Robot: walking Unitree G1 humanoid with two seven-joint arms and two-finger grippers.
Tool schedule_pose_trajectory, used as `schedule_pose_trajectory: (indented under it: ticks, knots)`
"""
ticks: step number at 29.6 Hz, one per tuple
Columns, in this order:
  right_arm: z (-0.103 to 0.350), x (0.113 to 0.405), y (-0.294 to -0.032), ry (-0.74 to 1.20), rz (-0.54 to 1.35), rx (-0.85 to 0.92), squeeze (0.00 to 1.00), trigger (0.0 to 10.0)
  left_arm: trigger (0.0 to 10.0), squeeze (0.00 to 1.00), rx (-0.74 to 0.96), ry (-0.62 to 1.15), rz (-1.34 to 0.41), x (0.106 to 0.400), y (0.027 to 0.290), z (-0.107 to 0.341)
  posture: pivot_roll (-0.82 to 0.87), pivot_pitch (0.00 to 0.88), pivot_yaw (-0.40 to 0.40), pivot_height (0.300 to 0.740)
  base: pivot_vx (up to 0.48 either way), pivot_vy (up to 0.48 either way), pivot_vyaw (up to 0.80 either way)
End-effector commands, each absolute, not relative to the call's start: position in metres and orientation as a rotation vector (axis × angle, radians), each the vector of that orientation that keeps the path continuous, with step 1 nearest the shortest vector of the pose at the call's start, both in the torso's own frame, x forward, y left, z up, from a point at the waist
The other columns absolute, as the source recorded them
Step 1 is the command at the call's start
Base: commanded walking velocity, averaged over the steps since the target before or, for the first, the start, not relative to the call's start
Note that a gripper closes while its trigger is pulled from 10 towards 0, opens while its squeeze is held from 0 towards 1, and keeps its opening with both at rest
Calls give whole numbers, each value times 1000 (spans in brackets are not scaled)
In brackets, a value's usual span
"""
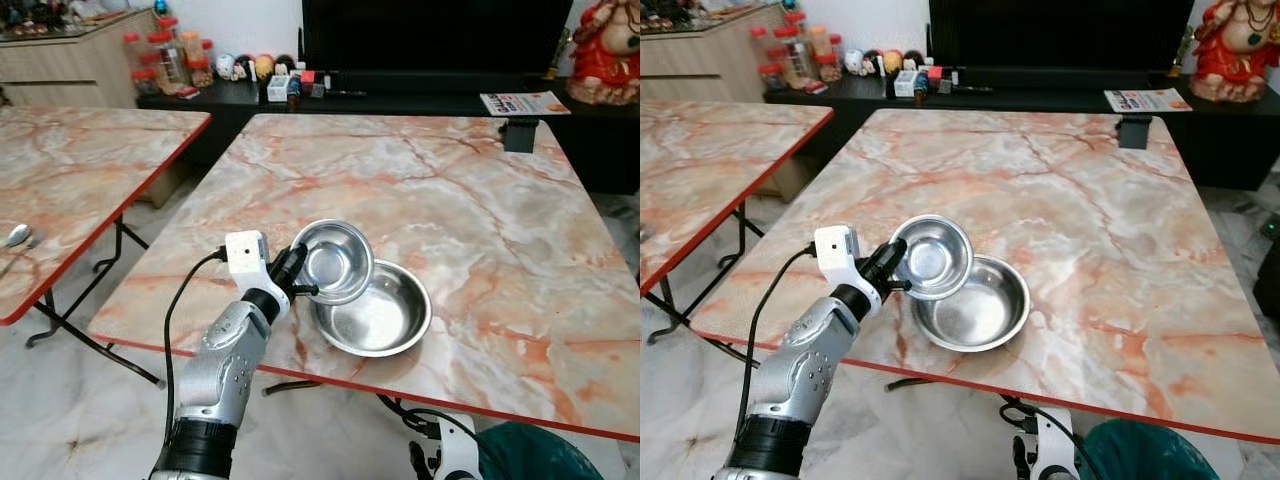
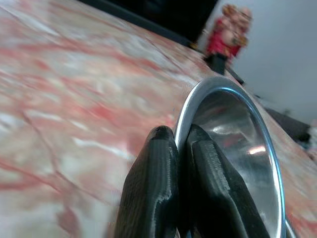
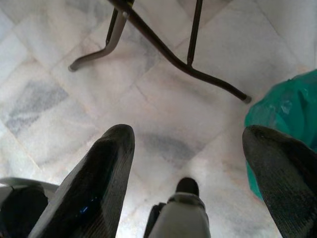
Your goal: Setting the table
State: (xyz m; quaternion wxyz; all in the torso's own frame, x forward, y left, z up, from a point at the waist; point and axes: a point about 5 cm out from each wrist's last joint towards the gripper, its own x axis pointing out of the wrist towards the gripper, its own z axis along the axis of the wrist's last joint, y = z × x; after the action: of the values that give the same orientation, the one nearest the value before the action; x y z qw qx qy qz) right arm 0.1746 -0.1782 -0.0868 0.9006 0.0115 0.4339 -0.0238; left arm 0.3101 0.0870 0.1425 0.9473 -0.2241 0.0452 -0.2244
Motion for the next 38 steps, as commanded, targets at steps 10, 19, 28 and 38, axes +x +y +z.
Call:
schedule_pose_trajectory:
  ticks: [10,19,28,38]
  knots:
    - [-87,173,-176,894,-47,18,0,10000,10000,0,-479,94,-535,308,76,150,-26,0,67,723,0,0,0]
    - [-87,173,-176,894,-47,18,0,10000,10000,0,-479,94,-535,308,76,150,-26,0,67,723,0,0,0]
    - [-87,173,-176,894,-47,18,0,10000,10000,0,-479,94,-535,308,76,150,-26,0,67,723,0,0,0]
    - [-88,172,-175,897,-64,37,0,10000,10000,0,-459,204,-481,329,53,155,-35,0,82,723,0,0,0]
